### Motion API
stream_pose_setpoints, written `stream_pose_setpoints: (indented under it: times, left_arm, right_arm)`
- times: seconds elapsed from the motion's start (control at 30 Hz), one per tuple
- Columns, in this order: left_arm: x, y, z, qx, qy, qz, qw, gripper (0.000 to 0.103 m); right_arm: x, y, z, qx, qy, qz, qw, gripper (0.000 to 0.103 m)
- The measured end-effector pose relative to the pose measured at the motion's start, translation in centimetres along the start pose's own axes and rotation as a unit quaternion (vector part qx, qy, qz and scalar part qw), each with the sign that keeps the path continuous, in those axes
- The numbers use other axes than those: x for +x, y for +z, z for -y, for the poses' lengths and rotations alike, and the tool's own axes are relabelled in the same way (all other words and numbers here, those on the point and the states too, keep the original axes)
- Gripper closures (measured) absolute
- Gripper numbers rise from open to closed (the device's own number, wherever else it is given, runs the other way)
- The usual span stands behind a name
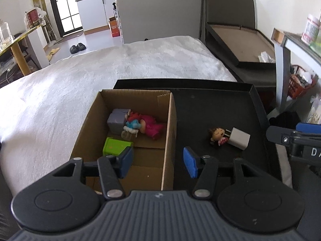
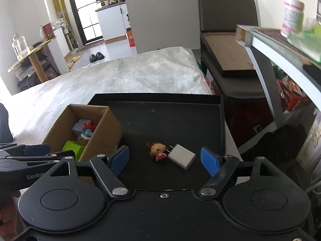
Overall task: Organize rigid objects
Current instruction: 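Move the right tool back over the tray toward the white charger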
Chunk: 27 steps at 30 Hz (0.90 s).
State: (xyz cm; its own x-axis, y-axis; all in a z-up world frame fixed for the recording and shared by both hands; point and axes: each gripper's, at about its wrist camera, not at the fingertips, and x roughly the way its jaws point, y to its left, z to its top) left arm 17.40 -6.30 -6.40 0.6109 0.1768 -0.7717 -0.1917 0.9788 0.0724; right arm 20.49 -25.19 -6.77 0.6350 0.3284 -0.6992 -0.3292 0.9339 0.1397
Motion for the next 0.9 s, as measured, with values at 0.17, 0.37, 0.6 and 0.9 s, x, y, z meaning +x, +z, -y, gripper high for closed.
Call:
stream_pose_setpoints:
  times: [0.17, 0.37, 0.6, 0.9]
  left_arm:
    - [1.2, -0.1, 0.5, 0.004, 0.009, -0.016, 0.9998, 0.048]
    - [2.4, 0.0, 1.2, 0.016, 0.028, -0.026, 0.9991, 0.048]
    - [3.8, 0.1, 1.6, 0.019, 0.043, -0.036, 0.9982, 0.048]
    - [5.4, -0.1, 1.9, 0.02, 0.065, -0.032, 0.9972, 0.049]
  right_arm:
    - [0.9, -0.8, 1.5, 0.015, -0.004, -0.008, 1.0, 0.025]
    - [2.5, -1.6, 2.9, 0.047, 0.008, -0.021, 0.999, 0.025]
    - [4.7, -2.6, 3.5, 0.029, 0.001, -0.036, 0.999, 0.025]
    - [7.8, -2.8, 4.0, 0.031, 0.009, -0.053, 0.998, 0.025]
